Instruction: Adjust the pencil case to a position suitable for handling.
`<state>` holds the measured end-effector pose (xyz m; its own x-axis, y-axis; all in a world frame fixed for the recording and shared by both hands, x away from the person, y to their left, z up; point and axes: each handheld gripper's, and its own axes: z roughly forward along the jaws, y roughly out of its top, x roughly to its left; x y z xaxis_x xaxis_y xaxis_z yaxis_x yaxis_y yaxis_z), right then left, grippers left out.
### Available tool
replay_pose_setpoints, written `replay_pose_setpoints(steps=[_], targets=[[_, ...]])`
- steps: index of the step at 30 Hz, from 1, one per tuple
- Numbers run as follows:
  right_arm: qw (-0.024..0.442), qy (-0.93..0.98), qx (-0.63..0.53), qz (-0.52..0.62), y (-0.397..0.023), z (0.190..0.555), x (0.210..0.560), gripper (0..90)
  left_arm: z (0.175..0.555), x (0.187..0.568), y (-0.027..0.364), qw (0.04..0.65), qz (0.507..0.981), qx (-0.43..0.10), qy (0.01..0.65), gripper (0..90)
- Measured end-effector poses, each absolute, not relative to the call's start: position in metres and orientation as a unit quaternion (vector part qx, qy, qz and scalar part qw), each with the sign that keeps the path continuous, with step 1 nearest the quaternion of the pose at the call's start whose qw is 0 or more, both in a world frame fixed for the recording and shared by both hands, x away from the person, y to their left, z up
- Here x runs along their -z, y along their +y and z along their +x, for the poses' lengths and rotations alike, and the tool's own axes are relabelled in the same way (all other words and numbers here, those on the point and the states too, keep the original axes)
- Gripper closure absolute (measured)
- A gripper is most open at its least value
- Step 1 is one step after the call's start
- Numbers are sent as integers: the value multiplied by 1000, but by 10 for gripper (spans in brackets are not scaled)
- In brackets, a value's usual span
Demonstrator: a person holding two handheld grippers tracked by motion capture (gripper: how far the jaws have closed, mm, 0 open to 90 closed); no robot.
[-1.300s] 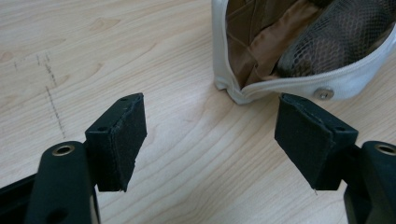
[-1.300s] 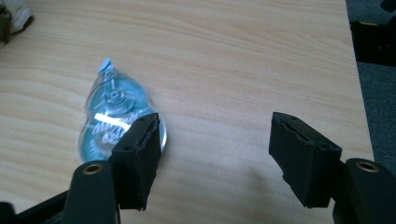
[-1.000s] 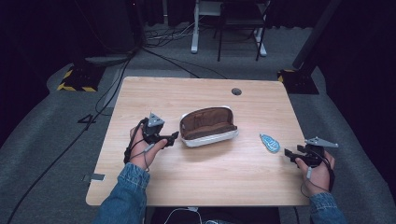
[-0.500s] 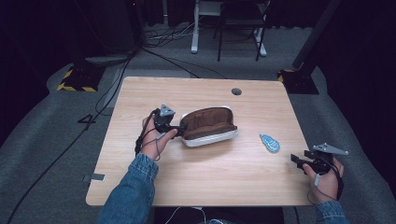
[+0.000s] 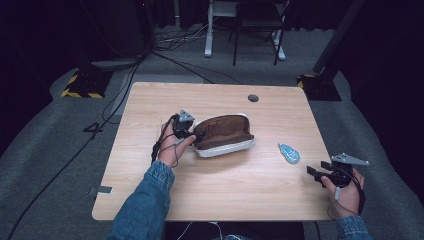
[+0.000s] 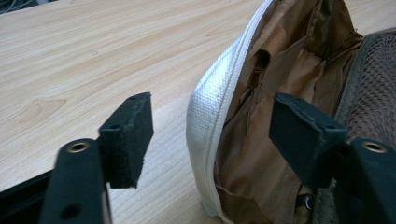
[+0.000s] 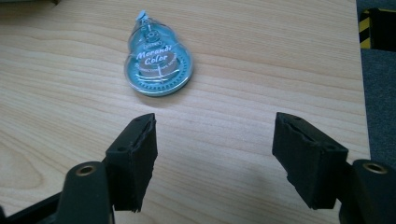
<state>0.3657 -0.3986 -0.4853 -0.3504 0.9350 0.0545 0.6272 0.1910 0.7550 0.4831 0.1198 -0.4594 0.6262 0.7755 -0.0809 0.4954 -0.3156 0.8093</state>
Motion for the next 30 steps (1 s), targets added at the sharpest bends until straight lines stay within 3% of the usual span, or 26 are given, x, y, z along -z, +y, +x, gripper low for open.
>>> replay_pose_setpoints(steps=[10,16,24,30], targets=[[210,741,-359,527,-401,358,485,316,492,473,116,429,799,-143,397,437],[210,739,-360,529,-404,355,485,316,493,477,111,432,804,-130,388,581],[207,740,-358,530,-403,355,486,318,494,478,116,439,803,-123,383,696],[204,743,-354,531,-402,356,487,319,492,478,113,444,811,-87,371,820]])
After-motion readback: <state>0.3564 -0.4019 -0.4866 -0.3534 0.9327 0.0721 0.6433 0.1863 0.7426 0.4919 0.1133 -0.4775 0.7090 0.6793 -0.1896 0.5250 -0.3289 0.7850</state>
